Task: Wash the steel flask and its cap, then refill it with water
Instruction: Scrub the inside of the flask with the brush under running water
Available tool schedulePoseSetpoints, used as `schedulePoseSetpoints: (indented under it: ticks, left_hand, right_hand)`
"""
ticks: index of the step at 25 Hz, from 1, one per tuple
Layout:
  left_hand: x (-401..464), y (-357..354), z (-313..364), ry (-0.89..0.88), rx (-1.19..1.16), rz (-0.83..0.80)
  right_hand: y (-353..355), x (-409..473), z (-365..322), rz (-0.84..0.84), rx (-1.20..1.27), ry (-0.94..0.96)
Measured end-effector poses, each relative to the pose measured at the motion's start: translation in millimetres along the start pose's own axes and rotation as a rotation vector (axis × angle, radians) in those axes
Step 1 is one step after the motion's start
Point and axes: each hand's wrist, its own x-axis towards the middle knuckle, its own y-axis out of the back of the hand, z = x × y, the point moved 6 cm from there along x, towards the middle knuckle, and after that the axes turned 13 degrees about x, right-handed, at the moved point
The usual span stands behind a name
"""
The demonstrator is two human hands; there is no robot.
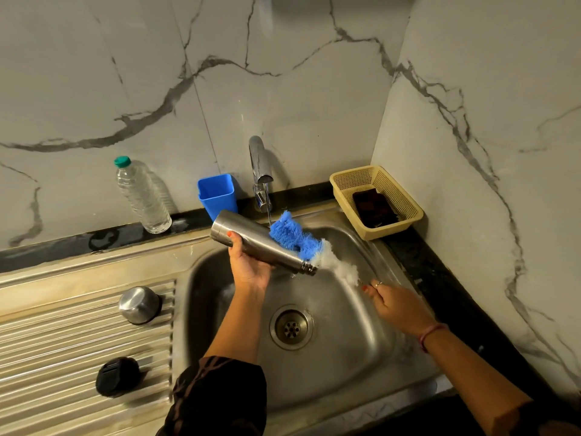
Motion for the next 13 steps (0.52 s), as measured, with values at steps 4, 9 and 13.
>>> schedulePoseSetpoints:
  ticks: [4, 9, 13]
  left_hand:
    - [-3, -4, 9, -0.013, -0.079, 0.031]
    - [0, -6, 22, -0.061, -0.109, 0.060]
    - [-6, -8, 15, -0.025, -0.027, 0.061]
  right_hand:
    - [2, 8, -10, 0.049, 0.000, 0.043]
    - [-7, 2, -19, 0.068, 0.034, 0.078]
    - [-13, -2, -24, 0.056, 0.013, 0.043]
